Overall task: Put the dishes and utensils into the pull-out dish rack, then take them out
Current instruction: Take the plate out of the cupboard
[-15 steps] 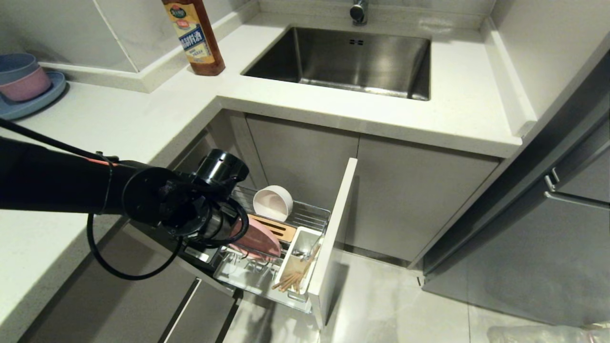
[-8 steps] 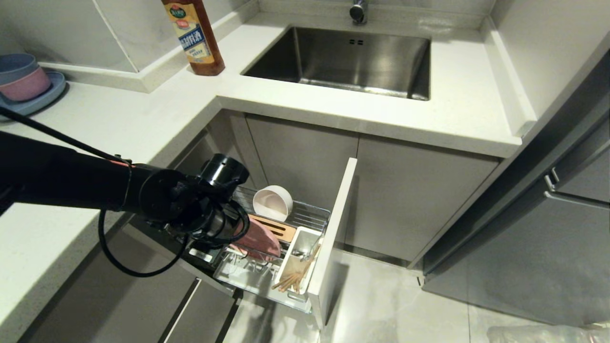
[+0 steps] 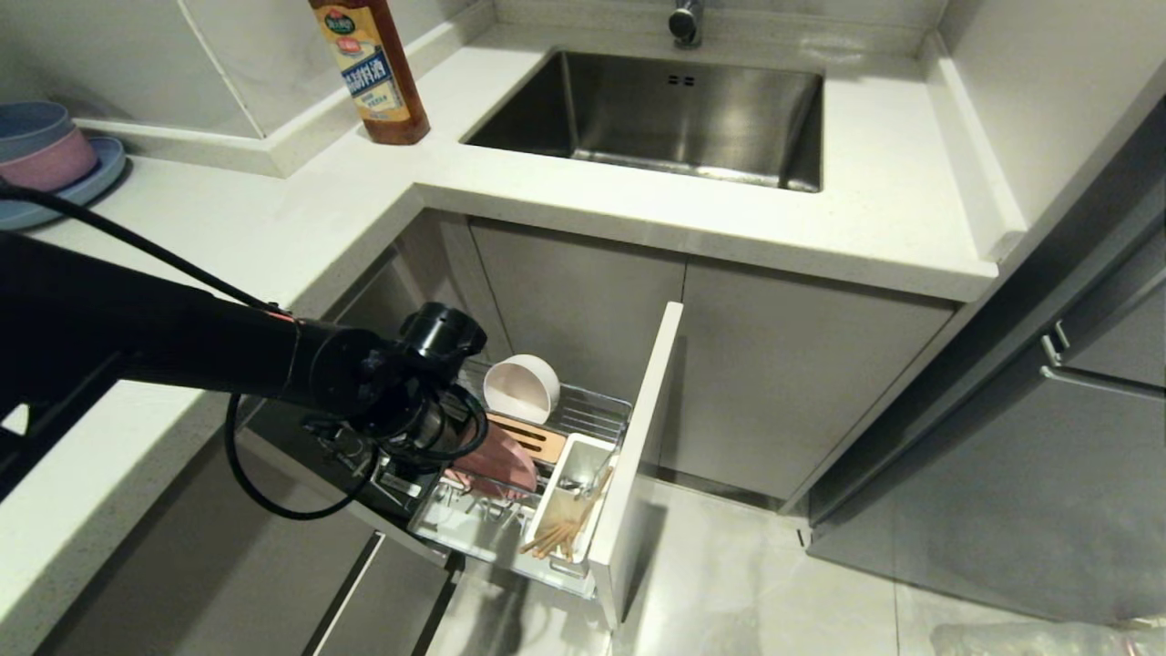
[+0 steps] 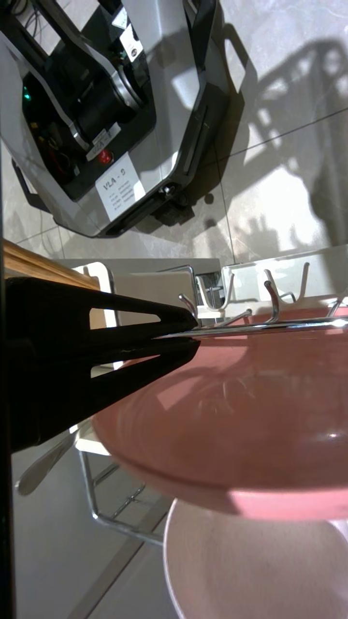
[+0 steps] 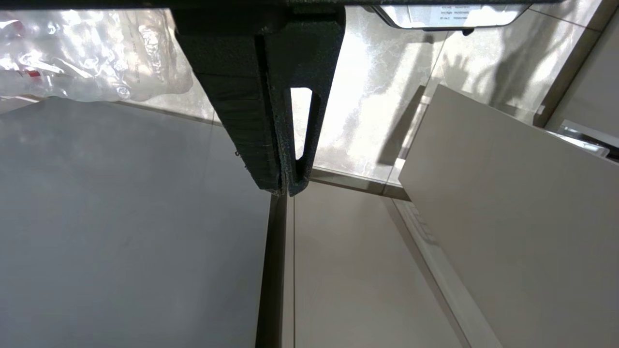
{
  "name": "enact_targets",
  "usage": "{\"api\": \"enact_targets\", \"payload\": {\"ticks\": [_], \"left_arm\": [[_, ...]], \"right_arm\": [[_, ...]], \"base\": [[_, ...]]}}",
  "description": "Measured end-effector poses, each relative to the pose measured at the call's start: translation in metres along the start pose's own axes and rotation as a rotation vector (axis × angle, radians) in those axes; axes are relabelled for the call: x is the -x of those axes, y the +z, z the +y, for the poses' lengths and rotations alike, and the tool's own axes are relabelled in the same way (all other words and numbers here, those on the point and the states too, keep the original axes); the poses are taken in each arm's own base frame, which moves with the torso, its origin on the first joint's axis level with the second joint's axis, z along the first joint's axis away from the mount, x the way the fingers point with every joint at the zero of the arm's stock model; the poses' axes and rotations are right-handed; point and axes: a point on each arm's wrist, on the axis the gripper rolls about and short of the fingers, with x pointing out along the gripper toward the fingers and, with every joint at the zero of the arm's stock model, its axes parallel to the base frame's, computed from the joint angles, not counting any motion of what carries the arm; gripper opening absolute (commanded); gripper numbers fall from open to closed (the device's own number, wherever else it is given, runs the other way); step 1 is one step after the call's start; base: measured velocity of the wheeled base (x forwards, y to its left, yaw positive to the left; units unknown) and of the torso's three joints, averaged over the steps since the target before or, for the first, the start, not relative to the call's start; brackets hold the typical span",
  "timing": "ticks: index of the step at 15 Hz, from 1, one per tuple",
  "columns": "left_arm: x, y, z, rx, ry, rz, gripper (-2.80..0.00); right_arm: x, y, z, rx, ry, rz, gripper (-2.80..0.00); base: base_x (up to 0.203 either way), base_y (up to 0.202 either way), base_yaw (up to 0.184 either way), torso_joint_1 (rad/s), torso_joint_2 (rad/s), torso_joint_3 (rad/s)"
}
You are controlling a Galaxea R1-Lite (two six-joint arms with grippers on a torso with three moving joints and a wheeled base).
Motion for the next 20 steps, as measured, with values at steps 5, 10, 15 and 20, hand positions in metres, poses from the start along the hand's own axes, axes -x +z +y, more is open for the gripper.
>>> {"api": "enact_targets", "payload": {"ticks": [5, 10, 15, 20], "left_arm": [[-0.0097, 0.0020, 0.0012, -0.004, 0.022, -0.004, -2.80], [-0.0120, 0.0021, 0.0008, -0.008, 0.026, -0.006, -2.80], [-0.0122, 0.0020, 0.0010, -0.010, 0.029, -0.006, -2.80], [-0.0122, 0.0021, 0.0008, -0.008, 0.027, -0.006, -2.80]], "right_arm": [[0.0000, 0.0000, 0.0000, 0.000, 0.000, 0.000, -2.80], [0.0000, 0.0000, 0.0000, 0.000, 0.000, 0.000, -2.80], [0.0000, 0.0000, 0.0000, 0.000, 0.000, 0.000, -2.80], [0.0000, 0.0000, 0.0000, 0.000, 0.000, 0.000, -2.80]], "base": [[0.000, 0.000, 0.000, 0.000, 0.00, 0.000], [0.000, 0.000, 0.000, 0.000, 0.00, 0.000], [0.000, 0.000, 0.000, 0.000, 0.00, 0.000], [0.000, 0.000, 0.000, 0.000, 0.00, 0.000]]}}
